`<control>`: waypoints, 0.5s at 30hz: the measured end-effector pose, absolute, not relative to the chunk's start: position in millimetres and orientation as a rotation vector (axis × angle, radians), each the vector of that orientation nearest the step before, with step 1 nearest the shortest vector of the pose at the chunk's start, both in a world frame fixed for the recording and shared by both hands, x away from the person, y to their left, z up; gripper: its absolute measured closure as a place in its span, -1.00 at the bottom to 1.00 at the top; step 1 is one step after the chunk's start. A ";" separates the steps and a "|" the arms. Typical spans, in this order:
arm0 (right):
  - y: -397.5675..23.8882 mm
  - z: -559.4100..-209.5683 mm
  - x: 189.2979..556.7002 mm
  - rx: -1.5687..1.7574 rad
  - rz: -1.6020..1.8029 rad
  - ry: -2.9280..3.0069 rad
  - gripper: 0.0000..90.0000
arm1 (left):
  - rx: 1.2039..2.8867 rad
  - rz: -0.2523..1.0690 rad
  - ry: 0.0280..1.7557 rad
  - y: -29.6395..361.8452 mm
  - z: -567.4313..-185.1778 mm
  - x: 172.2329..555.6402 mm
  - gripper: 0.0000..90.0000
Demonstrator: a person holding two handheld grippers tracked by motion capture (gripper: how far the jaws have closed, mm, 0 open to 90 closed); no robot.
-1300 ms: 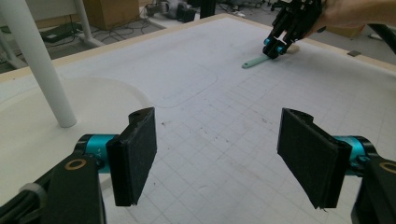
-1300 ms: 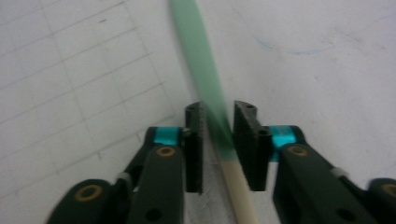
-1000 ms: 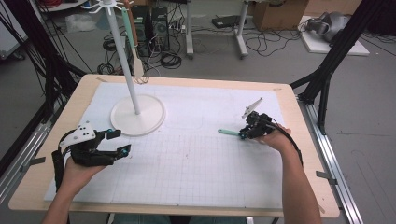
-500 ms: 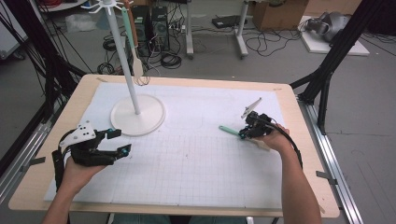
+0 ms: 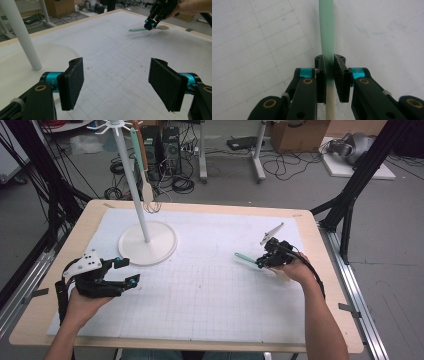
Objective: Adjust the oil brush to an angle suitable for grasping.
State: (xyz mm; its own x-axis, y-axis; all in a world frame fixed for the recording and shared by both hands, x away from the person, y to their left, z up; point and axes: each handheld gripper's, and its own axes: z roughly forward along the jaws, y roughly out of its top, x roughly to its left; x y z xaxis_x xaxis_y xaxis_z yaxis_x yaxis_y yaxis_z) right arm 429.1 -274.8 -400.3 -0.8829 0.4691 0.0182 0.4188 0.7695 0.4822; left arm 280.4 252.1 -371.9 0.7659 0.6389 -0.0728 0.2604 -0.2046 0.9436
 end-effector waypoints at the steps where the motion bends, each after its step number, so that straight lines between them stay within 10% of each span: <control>1: -274.2 -398.8 428.2 0.722 0.752 2.856 0.80 | 1.789 0.401 0.699 252.2 -371.8 280.5 -0.36; 15: -254.0 -369.3 401.1 0.585 0.927 2.818 0.80 | 1.796 0.389 0.685 247.5 -371.2 280.5 -0.36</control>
State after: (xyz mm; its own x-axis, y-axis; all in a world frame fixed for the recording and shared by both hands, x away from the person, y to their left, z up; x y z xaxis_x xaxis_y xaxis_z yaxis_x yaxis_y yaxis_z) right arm 401.1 -254.0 -369.3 -0.9186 0.3952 0.0088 0.3232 0.7380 0.5924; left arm 280.5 247.5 -371.2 0.7770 0.6254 -0.0724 0.2584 -0.2119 0.9425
